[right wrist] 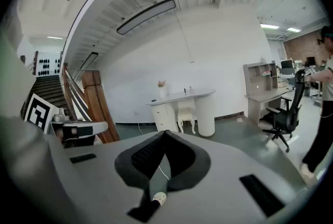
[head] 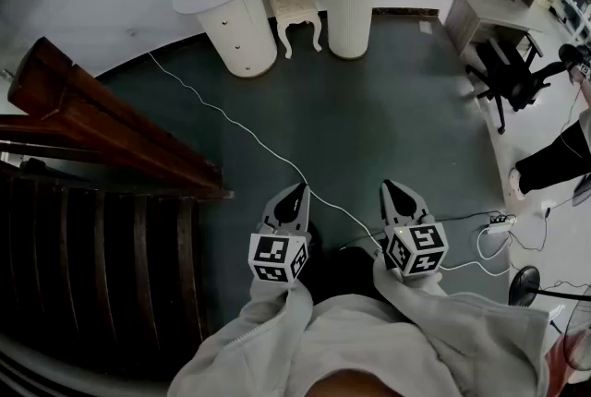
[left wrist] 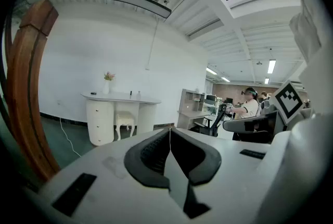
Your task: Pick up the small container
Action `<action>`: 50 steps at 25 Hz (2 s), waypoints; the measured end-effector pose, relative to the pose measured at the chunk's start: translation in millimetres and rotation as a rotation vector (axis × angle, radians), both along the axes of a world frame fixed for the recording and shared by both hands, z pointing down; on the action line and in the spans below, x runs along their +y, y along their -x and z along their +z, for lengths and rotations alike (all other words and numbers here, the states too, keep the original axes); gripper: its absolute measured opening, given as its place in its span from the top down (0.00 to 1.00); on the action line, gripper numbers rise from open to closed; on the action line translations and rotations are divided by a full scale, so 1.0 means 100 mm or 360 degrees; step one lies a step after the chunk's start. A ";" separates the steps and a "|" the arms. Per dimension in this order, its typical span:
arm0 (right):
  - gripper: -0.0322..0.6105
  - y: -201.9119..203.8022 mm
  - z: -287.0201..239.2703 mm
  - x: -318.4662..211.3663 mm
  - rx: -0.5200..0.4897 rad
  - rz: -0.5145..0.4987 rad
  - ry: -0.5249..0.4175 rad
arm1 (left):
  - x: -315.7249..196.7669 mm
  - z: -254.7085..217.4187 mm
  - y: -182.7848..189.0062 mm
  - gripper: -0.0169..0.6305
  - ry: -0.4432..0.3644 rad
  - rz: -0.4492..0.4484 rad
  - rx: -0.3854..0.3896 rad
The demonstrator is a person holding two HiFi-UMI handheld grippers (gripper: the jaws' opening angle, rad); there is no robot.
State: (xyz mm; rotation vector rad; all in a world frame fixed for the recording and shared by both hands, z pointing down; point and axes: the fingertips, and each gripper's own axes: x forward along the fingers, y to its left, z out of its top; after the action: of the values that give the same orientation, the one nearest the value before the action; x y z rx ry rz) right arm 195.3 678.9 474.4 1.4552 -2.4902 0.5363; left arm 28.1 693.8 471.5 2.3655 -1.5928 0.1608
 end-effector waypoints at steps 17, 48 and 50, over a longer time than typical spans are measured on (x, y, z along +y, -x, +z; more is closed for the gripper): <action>0.87 -0.27 -0.05 0.42 0.0034 0.0098 -0.0052 | 0.32 -0.03 -0.22 0.95 -0.0027 0.0033 -0.0021; 0.87 0.25 -0.38 -1.67 0.0025 0.0080 -0.0116 | -1.90 -0.27 0.29 0.95 -0.0089 0.0039 0.0002; 0.87 0.30 -0.40 -1.84 0.0024 0.0086 -0.0118 | -2.08 -0.28 0.37 0.95 -0.0094 0.0033 0.0006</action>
State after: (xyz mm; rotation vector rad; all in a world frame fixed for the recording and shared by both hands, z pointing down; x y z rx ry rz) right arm 165.6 494.5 434.6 1.5520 -2.4904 0.4455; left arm -8.8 486.1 443.1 2.4259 -1.5931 0.1151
